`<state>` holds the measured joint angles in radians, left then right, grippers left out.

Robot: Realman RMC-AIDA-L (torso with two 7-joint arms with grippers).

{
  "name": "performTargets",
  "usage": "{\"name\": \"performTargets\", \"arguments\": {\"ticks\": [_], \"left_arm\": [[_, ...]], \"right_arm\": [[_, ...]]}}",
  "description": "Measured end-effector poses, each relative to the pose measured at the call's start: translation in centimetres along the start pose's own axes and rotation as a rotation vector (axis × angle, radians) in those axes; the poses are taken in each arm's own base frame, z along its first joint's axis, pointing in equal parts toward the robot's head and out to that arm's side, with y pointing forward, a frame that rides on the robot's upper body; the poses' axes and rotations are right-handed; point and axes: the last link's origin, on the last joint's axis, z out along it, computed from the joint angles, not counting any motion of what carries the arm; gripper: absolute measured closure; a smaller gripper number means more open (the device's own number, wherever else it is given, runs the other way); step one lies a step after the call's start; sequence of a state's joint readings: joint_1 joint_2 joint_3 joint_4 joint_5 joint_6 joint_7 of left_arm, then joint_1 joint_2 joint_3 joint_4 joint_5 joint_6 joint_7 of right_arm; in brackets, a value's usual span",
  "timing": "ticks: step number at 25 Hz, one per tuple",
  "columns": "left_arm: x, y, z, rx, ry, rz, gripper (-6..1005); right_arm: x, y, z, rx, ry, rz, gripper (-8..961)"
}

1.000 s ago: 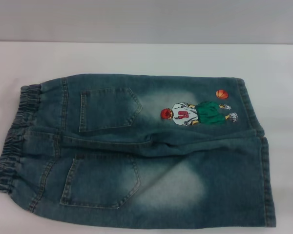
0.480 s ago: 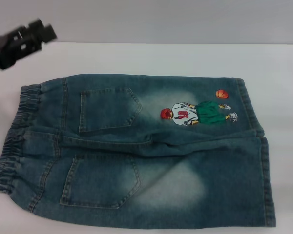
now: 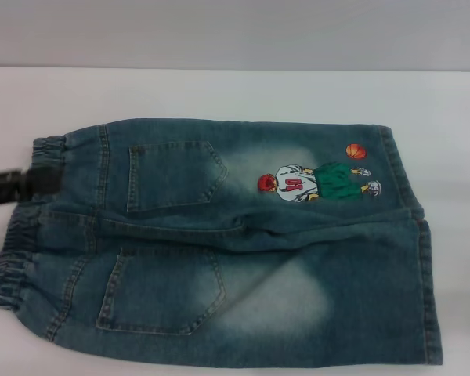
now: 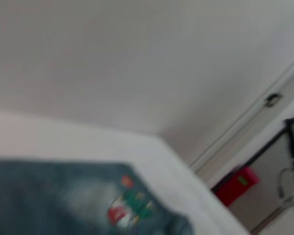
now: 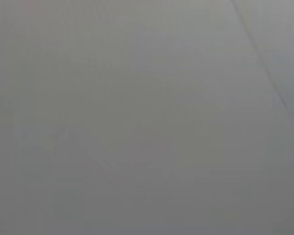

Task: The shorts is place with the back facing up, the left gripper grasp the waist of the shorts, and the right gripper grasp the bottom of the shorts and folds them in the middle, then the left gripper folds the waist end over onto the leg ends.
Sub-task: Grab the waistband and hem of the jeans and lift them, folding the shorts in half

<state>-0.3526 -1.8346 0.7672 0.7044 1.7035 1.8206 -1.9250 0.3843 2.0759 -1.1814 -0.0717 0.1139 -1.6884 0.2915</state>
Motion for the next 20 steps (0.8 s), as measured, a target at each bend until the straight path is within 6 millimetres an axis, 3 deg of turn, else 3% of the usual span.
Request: {"name": "performTargets", "arguments": {"ticks": [6, 20], "left_arm": [[-2.8, -1.5, -3.1, 0.160, -0.107, -0.162, 188], [-5.7, -2.3, -4.6, 0.256, -0.188, -0.268, 190]], "right_arm": [[-0.1, -0.3, 0.4, 0.025, -0.013, -0.004, 248], [-0.1, 0.0, 0.8, 0.017, -0.021, 0.002, 248]]}}
